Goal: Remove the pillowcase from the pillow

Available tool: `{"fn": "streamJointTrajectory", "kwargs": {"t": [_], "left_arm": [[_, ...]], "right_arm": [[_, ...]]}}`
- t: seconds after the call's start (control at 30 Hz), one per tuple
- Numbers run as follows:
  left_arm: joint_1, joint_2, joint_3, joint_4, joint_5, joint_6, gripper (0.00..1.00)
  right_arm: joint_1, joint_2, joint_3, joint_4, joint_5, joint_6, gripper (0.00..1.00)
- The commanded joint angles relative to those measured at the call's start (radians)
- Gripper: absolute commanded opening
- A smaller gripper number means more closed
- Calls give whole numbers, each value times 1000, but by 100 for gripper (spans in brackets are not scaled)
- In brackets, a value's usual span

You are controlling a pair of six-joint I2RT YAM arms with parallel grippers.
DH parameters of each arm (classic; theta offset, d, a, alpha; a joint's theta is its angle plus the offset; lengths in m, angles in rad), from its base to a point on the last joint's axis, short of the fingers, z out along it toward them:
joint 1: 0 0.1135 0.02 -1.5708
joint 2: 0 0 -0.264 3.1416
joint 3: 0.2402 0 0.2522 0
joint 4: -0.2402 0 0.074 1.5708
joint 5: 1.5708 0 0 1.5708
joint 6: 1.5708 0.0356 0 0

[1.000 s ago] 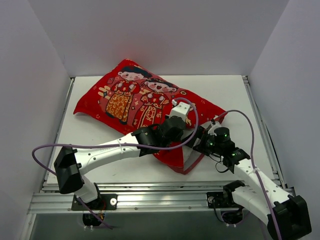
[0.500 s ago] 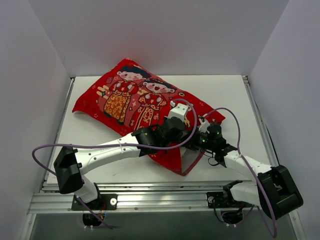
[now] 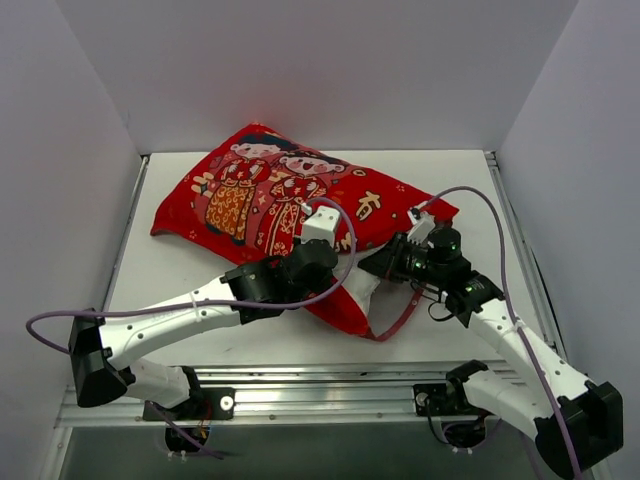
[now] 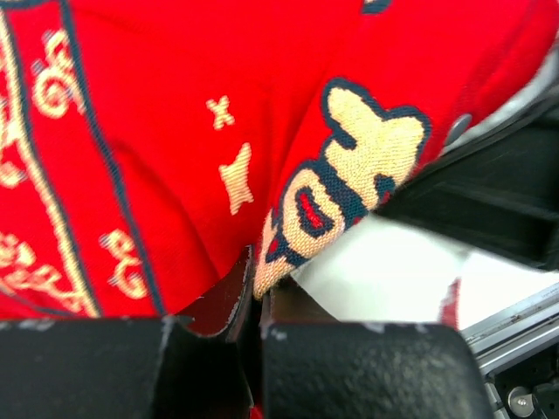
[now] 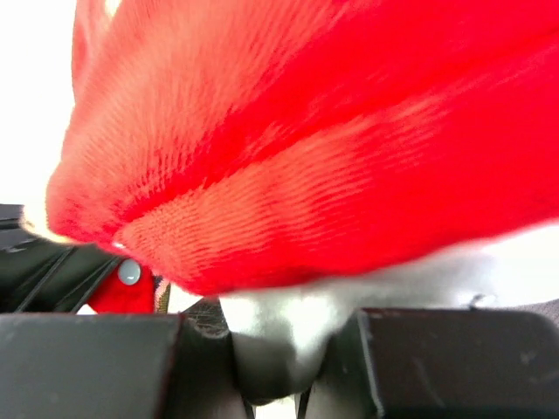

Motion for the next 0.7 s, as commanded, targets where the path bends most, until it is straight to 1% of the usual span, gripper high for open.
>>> {"fn": "streamJointTrajectory", "kwargs": {"t": [0.0,0.07,0.1,0.27,0.33,0.43,0.5,0.57,0.6,0.67], "left_arm": [[4,-59,-39,-145,-59,-18,2],[3,-89,-65,-159,-56,-29,2],[3,-100,-73,-174,-51,-34,2],[3,-172,-139,-222,-30,-75,2],[4,-207,-165,-266,-55,-104,2],[20,-235,-220,-331,-144,-152,2],[53,-232,-274,-322,-196,-179,2],[99,-209,-299,-294,-201,-222,3],[148,-197,-309,-261,-212,-236,3],[193,-162,-323,-232,-270,-277,3]], "right_arm": [[-24,-59,182,44,115,-74,0],[-32,-44,236,-27,145,-117,0],[-37,-36,280,-40,164,-127,0],[-46,24,360,-74,188,-144,0],[-51,35,386,-83,193,-150,0],[-55,44,412,-89,182,-145,0],[-57,47,425,-89,169,-137,0],[-58,53,444,-85,155,-124,0],[-58,56,451,-85,135,-116,0],[-58,61,466,-88,115,-102,0]]}}
